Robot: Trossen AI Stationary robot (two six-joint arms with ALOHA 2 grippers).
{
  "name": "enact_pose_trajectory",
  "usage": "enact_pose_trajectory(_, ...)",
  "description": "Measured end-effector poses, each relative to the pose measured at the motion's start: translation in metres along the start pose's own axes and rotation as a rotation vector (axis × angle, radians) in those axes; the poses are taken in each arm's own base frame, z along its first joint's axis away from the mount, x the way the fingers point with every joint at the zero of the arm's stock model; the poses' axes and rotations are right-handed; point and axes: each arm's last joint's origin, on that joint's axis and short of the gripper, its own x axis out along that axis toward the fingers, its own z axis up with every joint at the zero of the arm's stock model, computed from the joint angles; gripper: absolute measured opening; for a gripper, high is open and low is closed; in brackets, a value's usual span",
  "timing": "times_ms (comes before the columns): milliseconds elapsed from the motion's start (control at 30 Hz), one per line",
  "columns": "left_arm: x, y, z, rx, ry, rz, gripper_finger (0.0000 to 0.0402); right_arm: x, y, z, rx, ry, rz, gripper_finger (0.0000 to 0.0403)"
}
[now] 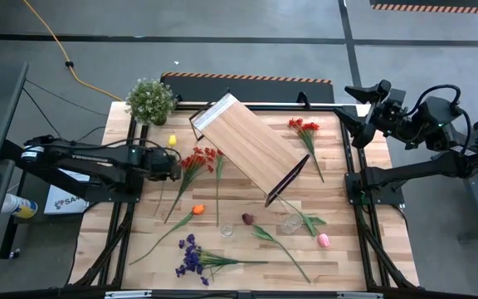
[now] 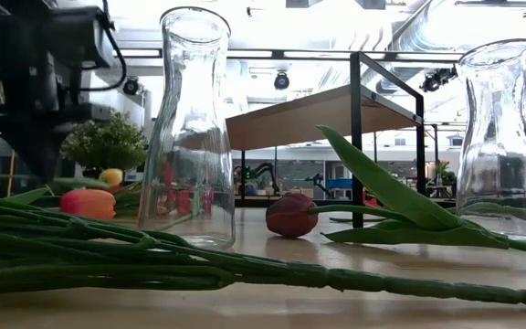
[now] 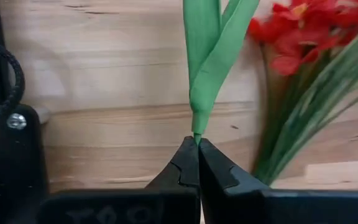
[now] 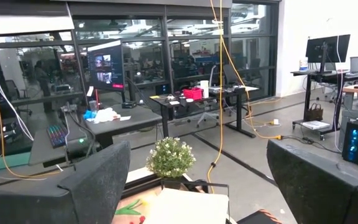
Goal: Pick and place flowers into a vace then onto a shelf
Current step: Put the yellow tulip into the left transparent vase
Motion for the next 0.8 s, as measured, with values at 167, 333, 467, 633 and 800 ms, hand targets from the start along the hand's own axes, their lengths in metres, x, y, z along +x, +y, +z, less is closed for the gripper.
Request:
enact_pose_trajectory(167,-0.016,0.005,-0.001,-0.028,-0.013,-0.108,0.0030,0.000,0.000,0.000,0.025,0.001,0.000,0.0365)
enact_pose_trajectory(333,-0.044,0.002,0.003,-0.025,-0.090,-0.241,0.0025,0.000,0.000,0.000,0.023,0.004,-0.001,0.0366)
enact_pose_trajectory(467,-0.069,-0.004,0.005,-0.010,-0.151,-0.337,0.0027,0.000,0.000,-0.001,0.021,0.007,-0.001,0.0365)
enact_pose_trajectory(633,-0.101,-0.013,0.008,0.030,-0.212,-0.438,0.0029,0.000,0.000,-0.001,0.020,0.007,-0.001,0.0366)
enact_pose_trajectory(800,-0.132,-0.018,0.009,0.064,-0.292,-0.543,0.0025,0.000,0.000,-0.001,0.020,0.007,-0.001,0.0365)
